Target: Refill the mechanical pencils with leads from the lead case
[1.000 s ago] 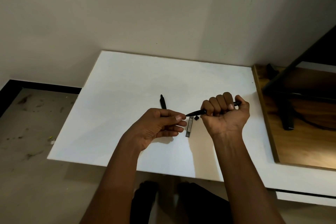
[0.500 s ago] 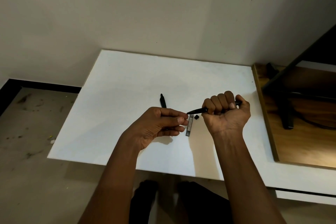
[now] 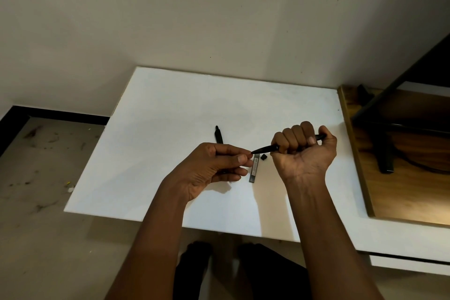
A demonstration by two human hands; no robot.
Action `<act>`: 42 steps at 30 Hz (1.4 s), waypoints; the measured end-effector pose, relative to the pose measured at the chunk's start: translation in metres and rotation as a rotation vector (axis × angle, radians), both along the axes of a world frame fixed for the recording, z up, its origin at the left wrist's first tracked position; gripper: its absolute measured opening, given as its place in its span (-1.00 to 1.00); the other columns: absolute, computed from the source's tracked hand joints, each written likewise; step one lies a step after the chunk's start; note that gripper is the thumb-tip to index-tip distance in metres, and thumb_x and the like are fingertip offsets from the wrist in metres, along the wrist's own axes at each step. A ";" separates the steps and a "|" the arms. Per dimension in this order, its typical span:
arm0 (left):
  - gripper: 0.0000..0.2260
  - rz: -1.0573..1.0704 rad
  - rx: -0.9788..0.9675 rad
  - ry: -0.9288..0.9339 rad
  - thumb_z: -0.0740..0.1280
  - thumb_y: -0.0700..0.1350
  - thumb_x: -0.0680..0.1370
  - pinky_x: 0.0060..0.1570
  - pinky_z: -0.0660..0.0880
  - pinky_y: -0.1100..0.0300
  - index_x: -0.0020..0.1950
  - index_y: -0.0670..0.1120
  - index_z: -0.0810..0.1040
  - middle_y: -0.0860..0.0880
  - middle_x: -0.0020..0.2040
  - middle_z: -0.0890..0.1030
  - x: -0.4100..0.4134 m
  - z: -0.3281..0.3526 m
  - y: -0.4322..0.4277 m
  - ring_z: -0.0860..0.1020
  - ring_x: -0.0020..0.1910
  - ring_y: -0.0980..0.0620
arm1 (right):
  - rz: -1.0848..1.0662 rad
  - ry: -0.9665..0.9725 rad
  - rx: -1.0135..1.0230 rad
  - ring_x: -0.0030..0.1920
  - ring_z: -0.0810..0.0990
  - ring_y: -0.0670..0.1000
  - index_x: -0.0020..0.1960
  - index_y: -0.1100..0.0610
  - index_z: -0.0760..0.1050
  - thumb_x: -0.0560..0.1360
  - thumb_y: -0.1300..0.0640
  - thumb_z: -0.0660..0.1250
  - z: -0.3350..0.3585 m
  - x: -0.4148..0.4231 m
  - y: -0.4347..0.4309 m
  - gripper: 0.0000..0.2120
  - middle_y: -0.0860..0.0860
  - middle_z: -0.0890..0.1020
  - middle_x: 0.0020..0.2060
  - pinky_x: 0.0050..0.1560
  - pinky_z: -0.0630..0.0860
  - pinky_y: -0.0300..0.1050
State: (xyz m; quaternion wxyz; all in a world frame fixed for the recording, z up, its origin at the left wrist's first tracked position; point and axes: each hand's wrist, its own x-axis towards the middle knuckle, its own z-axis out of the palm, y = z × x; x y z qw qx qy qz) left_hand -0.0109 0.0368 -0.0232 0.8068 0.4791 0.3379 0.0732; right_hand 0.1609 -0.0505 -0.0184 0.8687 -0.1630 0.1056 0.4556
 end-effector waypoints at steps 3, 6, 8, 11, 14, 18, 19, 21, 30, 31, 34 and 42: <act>-0.73 -0.005 0.005 -0.003 0.52 -0.05 0.41 -0.13 0.62 0.25 0.07 -0.11 0.74 -0.13 0.02 0.74 0.000 0.000 0.000 0.71 -0.14 0.05 | 0.003 0.000 0.004 -0.54 0.01 -0.04 -0.48 0.09 0.19 0.53 -0.06 0.07 0.000 0.001 0.000 -0.55 -0.04 0.17 -0.62 -0.55 0.09 -0.22; -0.72 -0.009 0.009 -0.005 0.52 -0.03 0.40 -0.13 0.62 0.26 0.06 -0.10 0.74 -0.13 0.02 0.74 0.001 0.001 -0.001 0.71 -0.14 0.05 | 0.001 -0.002 0.006 -0.54 0.01 -0.04 -0.48 0.09 0.19 0.55 -0.07 0.05 -0.001 0.001 -0.001 -0.54 -0.04 0.17 -0.62 -0.55 0.09 -0.21; -0.71 -0.005 0.014 -0.006 0.52 -0.02 0.40 -0.13 0.62 0.26 0.06 -0.10 0.74 -0.13 0.01 0.75 0.001 0.001 -0.001 0.71 -0.14 0.06 | 0.002 -0.007 0.007 -0.54 0.00 -0.04 -0.48 0.09 0.19 0.53 -0.06 0.06 -0.002 0.001 0.000 -0.56 -0.04 0.17 -0.62 -0.55 0.09 -0.21; -0.71 -0.001 0.026 -0.008 0.51 -0.01 0.41 -0.13 0.62 0.26 0.06 -0.11 0.74 -0.13 0.00 0.75 0.001 0.002 -0.002 0.70 -0.15 0.06 | -0.001 -0.021 0.001 -0.54 0.00 -0.04 -0.48 0.09 0.18 0.44 -0.01 0.13 -0.001 0.001 0.000 -0.63 -0.04 0.17 -0.63 -0.55 0.09 -0.22; -0.70 0.001 0.035 -0.012 0.51 0.00 0.41 -0.13 0.62 0.25 0.08 -0.11 0.73 -0.12 0.00 0.74 0.002 0.002 -0.002 0.70 -0.15 0.06 | -0.005 -0.027 -0.001 -0.54 0.00 -0.04 -0.48 0.09 0.18 0.41 0.00 0.15 -0.001 0.000 0.000 -0.66 -0.04 0.17 -0.63 -0.55 0.08 -0.22; -0.70 0.006 0.039 -0.015 0.51 0.00 0.41 -0.13 0.62 0.26 0.08 -0.11 0.73 -0.12 0.00 0.75 0.001 0.002 -0.002 0.70 -0.15 0.06 | -0.010 -0.035 -0.010 -0.54 0.00 -0.03 -0.49 0.09 0.19 0.40 0.03 0.14 0.000 0.001 0.000 -0.67 -0.04 0.17 -0.63 -0.55 0.07 -0.20; -0.70 0.004 0.041 -0.017 0.51 0.00 0.41 -0.13 0.62 0.26 0.07 -0.10 0.73 -0.12 0.00 0.75 0.001 0.002 -0.002 0.70 -0.14 0.06 | -0.011 -0.036 -0.010 -0.54 0.00 -0.03 -0.49 0.09 0.19 0.40 0.03 0.14 0.000 0.001 0.000 -0.68 -0.04 0.17 -0.63 -0.54 0.07 -0.21; -0.71 0.000 0.041 -0.023 0.51 0.01 0.41 -0.13 0.62 0.26 0.06 -0.09 0.74 -0.11 0.00 0.75 0.001 0.002 -0.002 0.70 -0.15 0.07 | -0.010 -0.036 -0.006 -0.54 0.00 -0.04 -0.49 0.09 0.19 0.40 0.03 0.13 0.000 0.001 0.001 -0.68 -0.03 0.17 -0.63 -0.54 0.07 -0.21; -0.73 0.019 0.042 -0.027 0.51 -0.02 0.40 -0.15 0.62 0.27 0.05 -0.10 0.74 -0.12 -0.02 0.75 0.002 0.000 -0.003 0.71 -0.16 0.06 | 0.011 -0.032 0.012 -0.54 0.01 -0.04 -0.50 0.09 0.20 0.41 0.02 0.14 -0.001 -0.001 0.001 -0.66 -0.03 0.18 -0.63 -0.56 0.10 -0.20; -0.73 0.020 0.044 -0.028 0.51 -0.02 0.40 -0.15 0.62 0.27 0.05 -0.09 0.74 -0.12 -0.02 0.75 0.002 0.000 -0.003 0.71 -0.16 0.05 | 0.011 -0.031 0.015 -0.54 0.01 -0.04 -0.50 0.09 0.20 0.41 0.02 0.14 -0.001 -0.001 0.001 -0.66 -0.03 0.18 -0.63 -0.57 0.10 -0.20; -0.74 0.022 0.044 -0.031 0.51 -0.02 0.39 -0.15 0.62 0.28 0.04 -0.08 0.74 -0.12 -0.02 0.75 0.002 0.000 -0.003 0.71 -0.14 0.05 | 0.011 -0.026 0.022 -0.55 0.02 -0.04 -0.49 0.09 0.20 0.45 0.00 0.12 -0.002 0.000 0.001 -0.63 -0.04 0.18 -0.63 -0.57 0.11 -0.20; -0.76 0.015 0.038 -0.015 0.43 0.03 0.48 -0.14 0.63 0.23 0.05 -0.05 0.73 -0.10 0.01 0.75 0.003 -0.002 -0.001 0.72 -0.12 0.02 | 0.037 -0.043 0.014 -0.52 0.06 -0.05 -0.40 0.11 0.23 0.55 -0.19 0.07 -0.004 -0.001 -0.002 -0.52 -0.03 0.17 -0.54 -0.49 0.09 -0.17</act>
